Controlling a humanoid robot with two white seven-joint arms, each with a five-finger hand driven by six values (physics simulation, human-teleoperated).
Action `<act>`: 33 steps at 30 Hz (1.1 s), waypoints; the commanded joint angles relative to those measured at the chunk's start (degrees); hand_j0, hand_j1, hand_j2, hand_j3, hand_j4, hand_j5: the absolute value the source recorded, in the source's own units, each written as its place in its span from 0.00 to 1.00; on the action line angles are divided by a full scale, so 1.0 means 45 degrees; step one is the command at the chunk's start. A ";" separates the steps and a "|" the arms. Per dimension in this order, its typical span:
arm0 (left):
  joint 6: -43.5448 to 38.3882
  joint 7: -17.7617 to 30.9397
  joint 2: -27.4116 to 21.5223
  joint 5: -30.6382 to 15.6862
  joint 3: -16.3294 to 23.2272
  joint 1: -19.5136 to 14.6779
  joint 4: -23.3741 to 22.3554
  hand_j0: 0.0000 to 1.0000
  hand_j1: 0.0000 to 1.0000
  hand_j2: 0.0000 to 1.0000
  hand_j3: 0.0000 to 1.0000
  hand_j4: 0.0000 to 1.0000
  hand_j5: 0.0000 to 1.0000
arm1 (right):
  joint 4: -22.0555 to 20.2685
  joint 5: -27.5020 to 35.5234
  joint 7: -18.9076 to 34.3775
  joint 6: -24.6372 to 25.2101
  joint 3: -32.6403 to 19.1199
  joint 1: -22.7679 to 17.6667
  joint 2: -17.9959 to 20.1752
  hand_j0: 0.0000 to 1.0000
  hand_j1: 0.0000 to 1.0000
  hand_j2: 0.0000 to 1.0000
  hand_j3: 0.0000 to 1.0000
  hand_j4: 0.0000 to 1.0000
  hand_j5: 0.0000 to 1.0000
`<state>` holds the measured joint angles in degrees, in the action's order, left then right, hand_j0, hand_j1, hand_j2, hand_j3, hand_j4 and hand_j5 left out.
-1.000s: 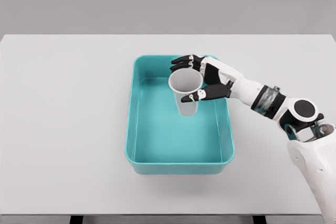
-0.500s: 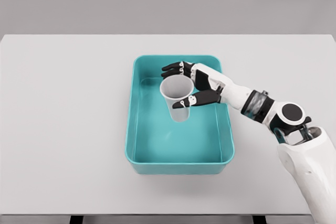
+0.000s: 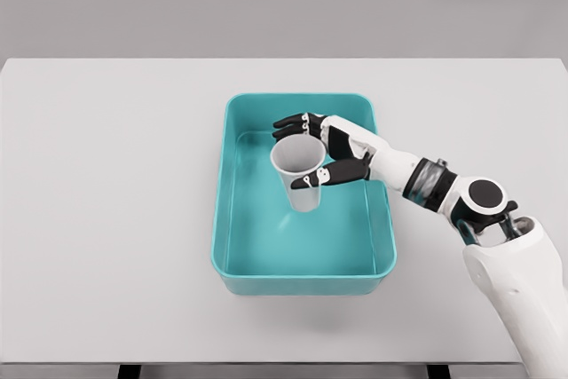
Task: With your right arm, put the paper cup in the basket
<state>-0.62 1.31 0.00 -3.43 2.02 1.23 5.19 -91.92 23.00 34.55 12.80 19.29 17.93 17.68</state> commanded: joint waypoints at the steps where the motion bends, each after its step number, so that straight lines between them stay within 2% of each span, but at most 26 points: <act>1: 0.0000 0.0002 0.0000 0.0000 0.0001 0.0000 0.0000 1.00 1.00 1.00 1.00 1.00 1.00 | 0.0036 0.0065 -0.0003 -0.0012 0.0029 0.0000 -0.0022 0.74 0.74 0.74 0.74 0.74 0.74; 8: 0.0000 0.0002 0.0000 0.0000 0.0001 0.0000 0.0000 1.00 1.00 1.00 1.00 1.00 1.00 | 0.0036 -0.0033 -0.0003 -0.0012 0.0049 0.0000 -0.0061 0.74 0.74 0.74 0.74 0.74 0.74; 13: 0.0000 0.0002 0.0000 0.0000 0.0001 0.0000 0.0000 1.00 1.00 1.00 1.00 1.00 1.00 | 0.0017 -0.0033 0.0017 0.0008 0.0049 0.0000 -0.0061 0.80 0.80 0.80 0.80 0.80 0.80; 33: 0.0000 0.0002 0.0000 0.0000 0.0001 0.0000 0.0000 1.00 1.00 1.00 1.00 1.00 1.00 | -0.0081 -0.0013 0.0017 0.0086 0.0029 0.0000 -0.0061 0.89 0.89 0.89 0.89 0.89 0.89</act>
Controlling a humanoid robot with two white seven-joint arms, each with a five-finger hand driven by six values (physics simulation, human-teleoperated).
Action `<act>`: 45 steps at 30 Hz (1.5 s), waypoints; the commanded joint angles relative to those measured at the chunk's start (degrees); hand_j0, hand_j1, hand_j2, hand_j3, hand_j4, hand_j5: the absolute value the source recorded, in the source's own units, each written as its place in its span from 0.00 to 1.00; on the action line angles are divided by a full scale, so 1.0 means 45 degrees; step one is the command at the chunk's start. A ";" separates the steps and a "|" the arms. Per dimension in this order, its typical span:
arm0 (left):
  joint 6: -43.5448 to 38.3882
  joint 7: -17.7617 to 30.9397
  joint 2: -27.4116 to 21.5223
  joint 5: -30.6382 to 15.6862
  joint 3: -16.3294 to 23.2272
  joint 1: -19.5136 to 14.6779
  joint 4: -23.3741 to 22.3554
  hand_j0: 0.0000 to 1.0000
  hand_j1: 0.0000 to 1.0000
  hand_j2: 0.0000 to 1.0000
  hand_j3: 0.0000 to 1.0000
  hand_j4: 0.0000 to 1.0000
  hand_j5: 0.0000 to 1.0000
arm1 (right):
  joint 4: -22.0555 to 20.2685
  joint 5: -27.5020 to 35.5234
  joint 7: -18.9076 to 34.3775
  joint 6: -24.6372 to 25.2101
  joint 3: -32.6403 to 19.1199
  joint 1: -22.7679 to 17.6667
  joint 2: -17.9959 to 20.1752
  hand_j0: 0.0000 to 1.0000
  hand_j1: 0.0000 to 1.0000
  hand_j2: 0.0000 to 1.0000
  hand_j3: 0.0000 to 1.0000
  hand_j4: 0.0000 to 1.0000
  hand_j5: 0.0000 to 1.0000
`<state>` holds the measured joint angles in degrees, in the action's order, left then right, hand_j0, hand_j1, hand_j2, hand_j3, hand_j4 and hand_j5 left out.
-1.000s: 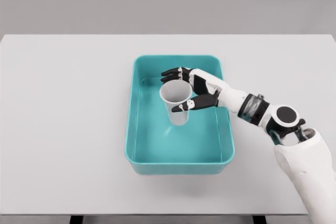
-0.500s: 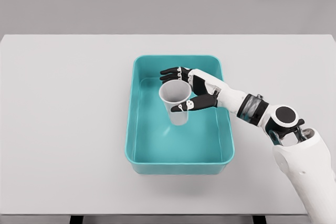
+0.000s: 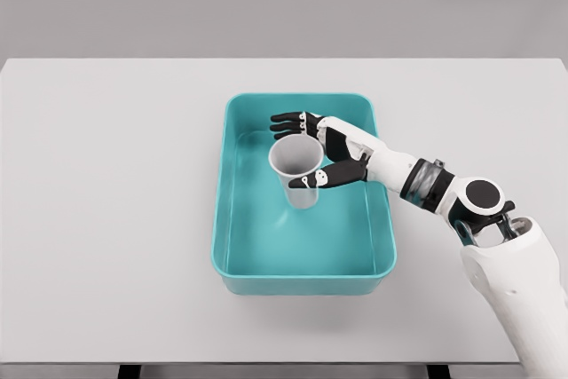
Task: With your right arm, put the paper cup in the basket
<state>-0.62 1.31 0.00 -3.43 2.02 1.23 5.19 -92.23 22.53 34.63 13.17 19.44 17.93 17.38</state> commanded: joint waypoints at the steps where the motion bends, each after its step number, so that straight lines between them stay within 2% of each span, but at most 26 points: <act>1: 0.0000 0.0002 0.0000 0.0000 0.0001 0.0000 0.0000 1.00 1.00 1.00 1.00 1.00 1.00 | -0.0012 0.0090 -0.0001 0.0003 -0.0003 0.0000 0.0005 0.91 0.91 0.91 0.91 0.91 0.91; 25: 0.0000 0.0002 0.0000 0.0000 0.0001 0.0000 0.0000 1.00 1.00 1.00 1.00 1.00 1.00 | -0.0012 0.0071 -0.0001 -0.0036 -0.0022 -0.0215 0.0044 0.95 0.95 0.95 0.95 0.95 0.95; 27: 0.0000 0.0002 0.0000 0.0000 0.0001 0.0000 0.0000 1.00 1.00 1.00 1.00 1.00 1.00 | 0.0027 0.0051 -0.0020 -0.0036 -0.0042 -0.0215 0.0044 0.98 0.98 0.98 0.98 0.98 0.98; 45: 0.0000 0.0002 0.0000 0.0000 0.0001 0.0000 0.0000 1.00 1.00 1.00 1.00 1.00 1.00 | 0.0086 -0.0457 -0.0020 -0.0075 -0.0432 -0.0156 0.0220 0.99 0.99 0.99 0.99 0.99 0.99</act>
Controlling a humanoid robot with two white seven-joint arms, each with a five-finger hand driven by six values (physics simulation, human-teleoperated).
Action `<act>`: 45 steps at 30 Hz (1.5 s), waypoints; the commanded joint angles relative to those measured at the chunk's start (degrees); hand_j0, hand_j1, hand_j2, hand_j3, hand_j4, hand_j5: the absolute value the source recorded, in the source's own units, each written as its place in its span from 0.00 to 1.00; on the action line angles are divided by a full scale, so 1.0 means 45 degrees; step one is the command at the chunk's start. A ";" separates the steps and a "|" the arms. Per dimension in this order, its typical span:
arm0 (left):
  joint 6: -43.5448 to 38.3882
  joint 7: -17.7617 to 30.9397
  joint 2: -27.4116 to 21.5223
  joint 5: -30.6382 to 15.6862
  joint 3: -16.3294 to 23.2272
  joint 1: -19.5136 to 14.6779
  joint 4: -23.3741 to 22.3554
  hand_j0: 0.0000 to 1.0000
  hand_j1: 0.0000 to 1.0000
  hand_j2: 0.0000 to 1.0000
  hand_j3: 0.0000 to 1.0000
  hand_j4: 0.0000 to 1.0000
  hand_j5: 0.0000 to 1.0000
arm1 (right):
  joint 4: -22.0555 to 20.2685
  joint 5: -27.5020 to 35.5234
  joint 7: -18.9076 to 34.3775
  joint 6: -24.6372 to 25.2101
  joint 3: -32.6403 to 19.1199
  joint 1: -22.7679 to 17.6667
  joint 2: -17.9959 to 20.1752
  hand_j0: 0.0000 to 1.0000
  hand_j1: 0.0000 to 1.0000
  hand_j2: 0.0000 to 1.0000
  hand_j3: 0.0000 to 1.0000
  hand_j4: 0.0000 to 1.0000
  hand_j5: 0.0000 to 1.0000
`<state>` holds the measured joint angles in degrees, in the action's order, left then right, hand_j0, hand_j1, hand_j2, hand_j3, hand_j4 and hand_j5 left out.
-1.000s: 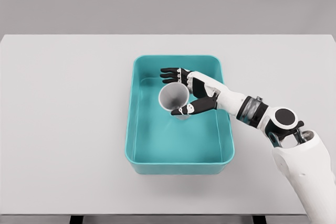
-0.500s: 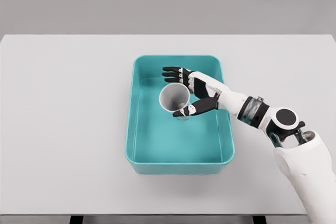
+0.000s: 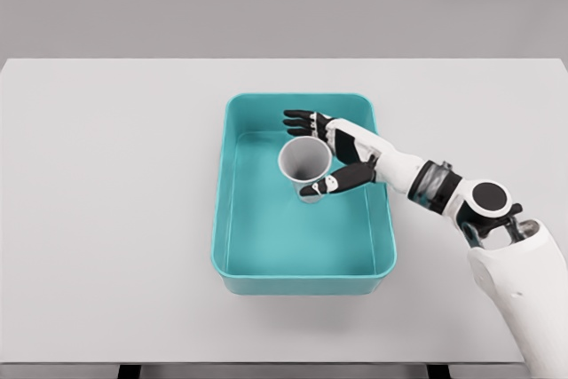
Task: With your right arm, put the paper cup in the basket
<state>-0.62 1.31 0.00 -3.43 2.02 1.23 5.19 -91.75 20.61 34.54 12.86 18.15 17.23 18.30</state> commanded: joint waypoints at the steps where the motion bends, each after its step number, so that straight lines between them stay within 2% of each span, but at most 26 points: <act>1: 0.0000 0.0002 0.0000 0.0000 0.0000 0.0000 0.0000 1.00 1.00 1.00 1.00 1.00 1.00 | -0.0021 -0.0030 -0.0001 -0.0006 -0.0185 0.0000 0.0015 0.99 0.99 0.99 0.99 0.99 0.99; 29: 0.0000 0.0002 0.0000 0.0000 0.0000 0.0000 0.0000 1.00 1.00 1.00 1.00 1.00 1.00 | -0.0255 -0.0655 0.0019 -0.0006 -0.0712 0.0156 0.0230 0.99 0.99 0.99 0.99 0.99 0.99; 36: 0.0000 0.0002 0.0000 0.0000 0.0000 0.0000 0.0000 1.00 1.00 1.00 1.00 1.00 1.00 | -0.1153 -0.0538 0.0019 0.0131 -0.0908 0.0117 0.0347 0.99 0.99 0.99 0.99 0.99 0.99; 40: 0.0000 0.0002 0.0000 0.0000 0.0000 0.0000 0.0000 1.00 1.00 1.00 1.00 1.00 1.00 | -0.1895 -0.0460 0.0101 0.0190 -0.2021 0.0098 0.0444 0.99 0.99 0.99 0.99 0.99 0.99; 45: 0.0000 0.0002 0.0000 0.0000 0.0000 0.0000 0.0000 1.00 1.00 1.00 1.00 1.00 1.00 | -0.1935 0.0087 0.0101 0.0014 -0.2177 0.0175 0.0718 0.99 0.99 0.99 0.99 0.99 0.99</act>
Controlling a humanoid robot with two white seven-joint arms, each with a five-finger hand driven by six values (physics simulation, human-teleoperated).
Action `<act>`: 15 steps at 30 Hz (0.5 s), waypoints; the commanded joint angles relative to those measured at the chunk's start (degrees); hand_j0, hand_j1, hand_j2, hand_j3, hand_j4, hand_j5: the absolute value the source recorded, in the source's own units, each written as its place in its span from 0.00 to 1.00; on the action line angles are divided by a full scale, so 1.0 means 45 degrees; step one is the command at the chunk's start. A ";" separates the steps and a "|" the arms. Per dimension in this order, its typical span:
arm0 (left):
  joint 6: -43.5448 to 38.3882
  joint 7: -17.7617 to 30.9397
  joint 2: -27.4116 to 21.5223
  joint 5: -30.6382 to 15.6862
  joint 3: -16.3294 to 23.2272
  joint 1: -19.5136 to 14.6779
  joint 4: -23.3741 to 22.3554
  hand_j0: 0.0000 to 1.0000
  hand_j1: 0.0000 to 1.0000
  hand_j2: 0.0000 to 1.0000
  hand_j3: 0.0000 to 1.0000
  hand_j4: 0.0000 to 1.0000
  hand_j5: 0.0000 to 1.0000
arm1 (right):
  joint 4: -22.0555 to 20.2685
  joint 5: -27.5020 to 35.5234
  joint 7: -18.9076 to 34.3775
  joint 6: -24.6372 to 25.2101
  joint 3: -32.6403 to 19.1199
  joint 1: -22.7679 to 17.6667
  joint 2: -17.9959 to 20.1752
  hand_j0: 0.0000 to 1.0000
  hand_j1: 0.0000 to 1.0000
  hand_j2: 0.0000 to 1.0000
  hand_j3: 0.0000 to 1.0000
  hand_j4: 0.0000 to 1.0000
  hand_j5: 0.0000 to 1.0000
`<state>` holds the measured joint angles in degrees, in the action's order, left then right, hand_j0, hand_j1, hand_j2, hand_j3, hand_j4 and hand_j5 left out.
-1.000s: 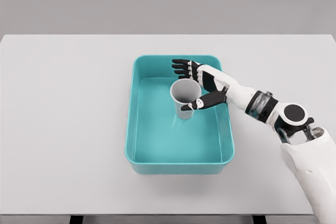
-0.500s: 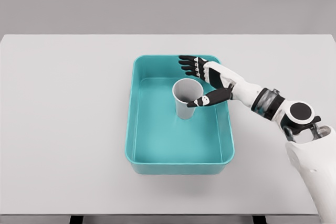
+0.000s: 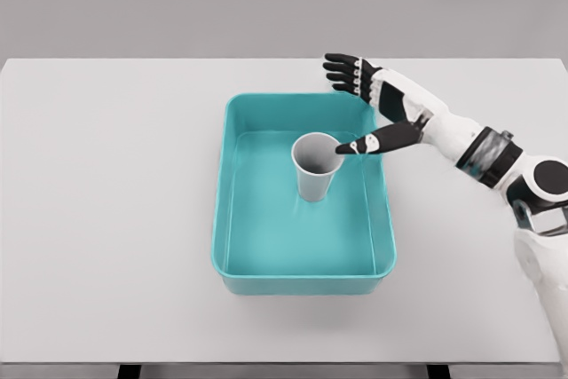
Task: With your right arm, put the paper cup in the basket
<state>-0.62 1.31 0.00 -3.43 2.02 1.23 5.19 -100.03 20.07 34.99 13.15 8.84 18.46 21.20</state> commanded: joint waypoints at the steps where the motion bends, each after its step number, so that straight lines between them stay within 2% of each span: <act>1: 0.0000 0.0002 0.0000 0.0000 0.0000 0.0000 0.0000 1.00 1.00 1.00 1.00 1.00 1.00 | -0.0095 0.0209 0.0003 -0.0128 -0.0460 0.0000 0.0075 0.99 0.99 0.99 0.99 0.99 0.99; 3: 0.0000 0.0002 0.0000 0.0000 0.0000 0.0000 0.0000 1.00 1.00 1.00 1.00 1.00 1.00 | -0.0095 0.0462 0.0003 -0.0304 -0.0813 0.0020 0.0211 0.99 0.99 0.99 0.99 0.99 0.99; 4: 0.0000 0.0002 0.0000 0.0000 0.0000 0.0000 0.0000 1.00 1.00 1.00 1.00 1.00 1.00 | -0.0095 0.0696 0.0003 -0.0733 -0.0911 0.0000 0.0582 0.99 0.99 0.99 0.99 0.99 0.99; 8: 0.0000 0.0002 0.0000 0.0000 0.0000 0.0000 0.0000 1.00 1.00 1.00 1.00 1.00 1.00 | -0.0095 0.2511 0.0003 -0.2842 -0.1008 -0.0506 0.3021 0.99 0.99 0.99 0.99 0.99 0.99; 9: 0.0000 0.0002 0.0000 0.0000 0.0000 0.0000 0.0000 1.00 1.00 1.00 1.00 1.00 1.00 | -0.0095 0.2689 0.0003 -0.3097 -0.1067 -0.0566 0.3375 0.99 0.99 0.99 0.99 0.99 0.99; 15: 0.0000 0.0002 0.0000 0.0000 0.0000 0.0000 0.0000 1.00 1.00 1.00 1.00 1.00 1.00 | -0.0095 0.2728 0.0003 -0.4327 -0.1340 -0.1406 0.4723 1.00 1.00 1.00 1.00 1.00 1.00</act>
<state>-0.62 1.31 0.00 -3.43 2.02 1.23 5.19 -100.42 31.52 35.02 -4.20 3.18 10.99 39.91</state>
